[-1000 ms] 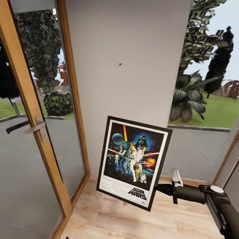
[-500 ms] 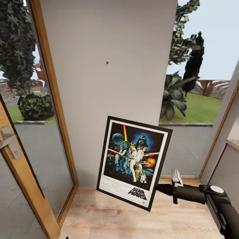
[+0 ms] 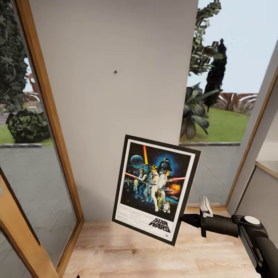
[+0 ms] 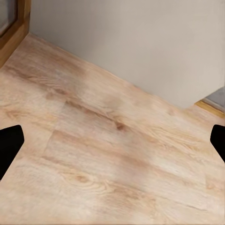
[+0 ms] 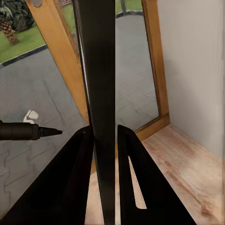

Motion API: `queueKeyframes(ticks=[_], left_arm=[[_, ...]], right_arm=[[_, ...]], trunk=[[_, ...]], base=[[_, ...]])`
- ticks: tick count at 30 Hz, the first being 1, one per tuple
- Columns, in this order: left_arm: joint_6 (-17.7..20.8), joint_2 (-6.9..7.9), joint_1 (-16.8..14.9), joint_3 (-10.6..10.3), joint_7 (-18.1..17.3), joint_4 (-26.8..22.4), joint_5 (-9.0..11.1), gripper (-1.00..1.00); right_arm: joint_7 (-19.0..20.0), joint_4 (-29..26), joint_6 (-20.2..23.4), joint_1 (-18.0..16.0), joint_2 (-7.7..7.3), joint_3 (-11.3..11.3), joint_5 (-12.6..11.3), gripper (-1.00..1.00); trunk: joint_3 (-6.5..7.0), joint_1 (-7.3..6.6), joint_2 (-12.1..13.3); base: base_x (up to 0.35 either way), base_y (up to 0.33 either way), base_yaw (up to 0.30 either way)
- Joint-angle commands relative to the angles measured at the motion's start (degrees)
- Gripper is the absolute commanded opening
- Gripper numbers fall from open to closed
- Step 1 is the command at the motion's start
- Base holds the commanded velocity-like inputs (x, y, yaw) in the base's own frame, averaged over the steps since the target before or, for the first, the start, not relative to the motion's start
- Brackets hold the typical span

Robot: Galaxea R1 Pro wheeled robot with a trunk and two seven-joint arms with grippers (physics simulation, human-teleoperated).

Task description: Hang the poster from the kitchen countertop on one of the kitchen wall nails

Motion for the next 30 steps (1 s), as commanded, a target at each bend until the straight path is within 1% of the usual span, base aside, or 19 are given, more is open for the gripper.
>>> queueKeyframes(ticks=[1, 21, 26, 30], left_arm=[[-0.1, 0.01, 0.0, -0.5, -0.2, 0.0, 0.6, 1.0], [-0.1, 0.01, 0.0, -0.5, -0.2, 0.0, 0.6, 1.0], [-0.2, 0.04, 0.0, -0.3, -0.2, 0.0, 0.6, 1.0], [-0.1, 0.22, 0.0, -0.1, -0.2, 0.5, 0.7, 1.0]], right_arm=[[0.4, 0.0, 0.8, 0.0, 0.01, -0.1, 0.0, -1.0], [0.5, 0.0, 0.8, 0.0, -0.01, -0.1, -0.1, -1.0], [0.5, -0.1, 0.8, 0.0, 0.06, 0.0, -0.3, -1.0], [0.5, -1.4, 1.4, 0.0, 0.17, 0.2, -0.4, -1.0]], trunk=[[-0.02, 0.05, 0.0], [-0.02, 0.05, 0.0], [-0.02, 0.05, 0.0], [-0.02, 0.05, 0.0]], base=[[0.328, 0.0, -0.001], [0.337, 0.0, 0.0], [0.102, 0.0, 0.0], [0.005, 0.0, 0.0]])
